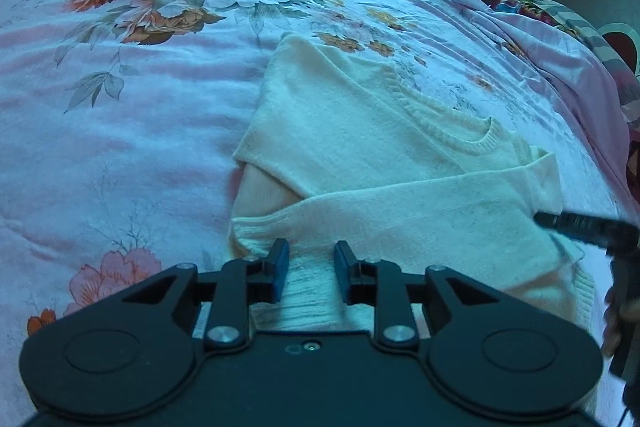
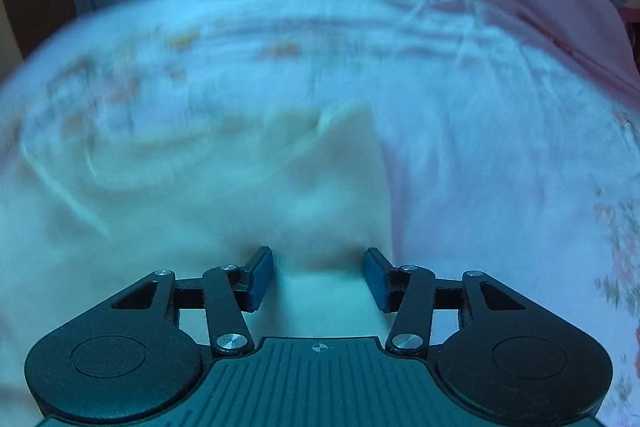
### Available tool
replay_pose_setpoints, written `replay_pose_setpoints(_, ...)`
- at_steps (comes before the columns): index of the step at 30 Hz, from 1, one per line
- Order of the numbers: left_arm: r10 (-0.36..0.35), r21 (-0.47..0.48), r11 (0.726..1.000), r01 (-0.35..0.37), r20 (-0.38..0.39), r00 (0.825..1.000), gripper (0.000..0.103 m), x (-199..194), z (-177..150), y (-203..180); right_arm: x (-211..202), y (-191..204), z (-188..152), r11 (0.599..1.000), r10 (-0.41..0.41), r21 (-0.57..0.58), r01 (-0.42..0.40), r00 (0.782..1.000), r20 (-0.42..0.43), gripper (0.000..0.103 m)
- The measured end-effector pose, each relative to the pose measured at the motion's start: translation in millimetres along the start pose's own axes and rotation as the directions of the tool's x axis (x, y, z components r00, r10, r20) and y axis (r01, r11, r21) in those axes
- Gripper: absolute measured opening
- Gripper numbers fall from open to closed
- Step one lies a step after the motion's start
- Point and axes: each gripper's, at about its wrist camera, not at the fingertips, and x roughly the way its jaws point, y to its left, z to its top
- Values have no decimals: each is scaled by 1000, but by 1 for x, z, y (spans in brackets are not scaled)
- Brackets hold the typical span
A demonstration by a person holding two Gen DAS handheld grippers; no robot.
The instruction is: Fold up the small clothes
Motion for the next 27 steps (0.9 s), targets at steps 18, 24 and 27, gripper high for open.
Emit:
replay_pose_setpoints(18, 20, 117, 993, -13, -64, 998, 35, -48, -65, -12, -93, 17, -96, 996, 92, 3, -92, 994, -61, 49)
replay_pose_setpoints(24, 22, 109, 994, -13, -78, 997, 37, -78, -93, -8, -137, 10, -137, 992, 120, 35, -119, 992, -26, 50)
replay_pose_setpoints(27, 19, 118, 993, -10, -78, 997, 41, -93, -112, -8, -149, 15, -168, 993, 119, -2, -120, 990, -73, 50)
